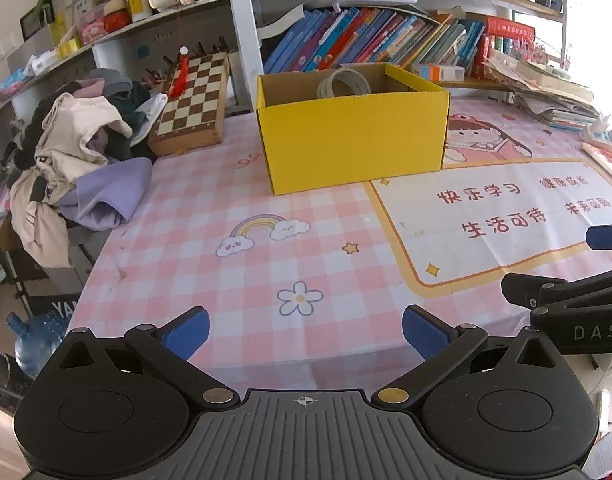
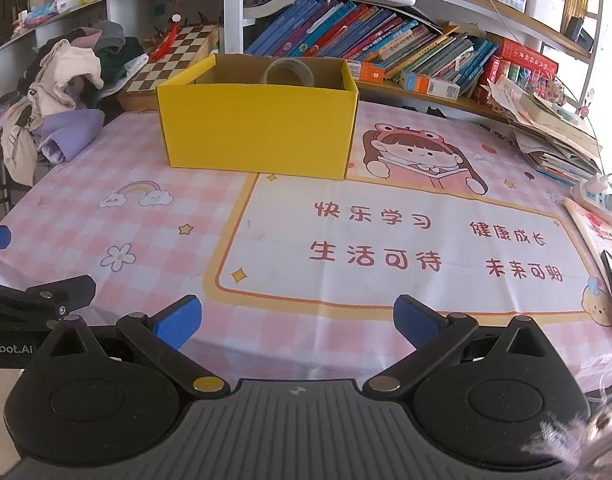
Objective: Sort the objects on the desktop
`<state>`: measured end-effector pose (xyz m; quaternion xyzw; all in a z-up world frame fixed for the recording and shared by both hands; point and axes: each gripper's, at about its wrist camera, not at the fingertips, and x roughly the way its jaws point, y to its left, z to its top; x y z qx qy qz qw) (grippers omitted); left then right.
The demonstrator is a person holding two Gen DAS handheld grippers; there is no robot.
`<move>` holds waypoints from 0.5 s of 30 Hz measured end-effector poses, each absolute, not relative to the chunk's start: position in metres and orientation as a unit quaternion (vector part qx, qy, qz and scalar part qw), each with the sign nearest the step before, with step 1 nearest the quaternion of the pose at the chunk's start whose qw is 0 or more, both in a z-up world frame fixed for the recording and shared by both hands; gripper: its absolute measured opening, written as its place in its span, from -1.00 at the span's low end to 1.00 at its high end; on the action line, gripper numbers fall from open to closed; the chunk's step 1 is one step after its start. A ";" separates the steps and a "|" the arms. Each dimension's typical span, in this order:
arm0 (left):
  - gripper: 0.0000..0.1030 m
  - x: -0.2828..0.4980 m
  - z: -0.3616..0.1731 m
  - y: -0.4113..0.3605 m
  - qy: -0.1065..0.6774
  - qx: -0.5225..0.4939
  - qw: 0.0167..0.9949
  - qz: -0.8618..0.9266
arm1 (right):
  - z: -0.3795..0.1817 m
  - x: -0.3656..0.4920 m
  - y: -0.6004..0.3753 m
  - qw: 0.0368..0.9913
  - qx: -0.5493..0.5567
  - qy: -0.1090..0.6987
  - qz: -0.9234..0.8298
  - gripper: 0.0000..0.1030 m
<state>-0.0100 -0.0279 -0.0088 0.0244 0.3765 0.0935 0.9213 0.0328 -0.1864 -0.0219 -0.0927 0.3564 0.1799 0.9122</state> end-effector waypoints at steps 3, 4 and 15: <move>1.00 -0.011 -0.008 -0.028 0.376 0.025 0.922 0.093 | -0.021 0.032 -0.186 0.912 -0.092 0.357 0.180 1.00; 1.00 -0.011 -0.008 -0.028 0.376 0.024 0.922 0.092 | -0.021 0.032 -0.185 0.912 -0.092 0.357 0.180 1.00; 1.00 -0.014 -0.009 -0.025 0.375 0.019 0.923 0.090 | -0.022 0.036 -0.191 0.910 -0.097 0.356 0.187 1.00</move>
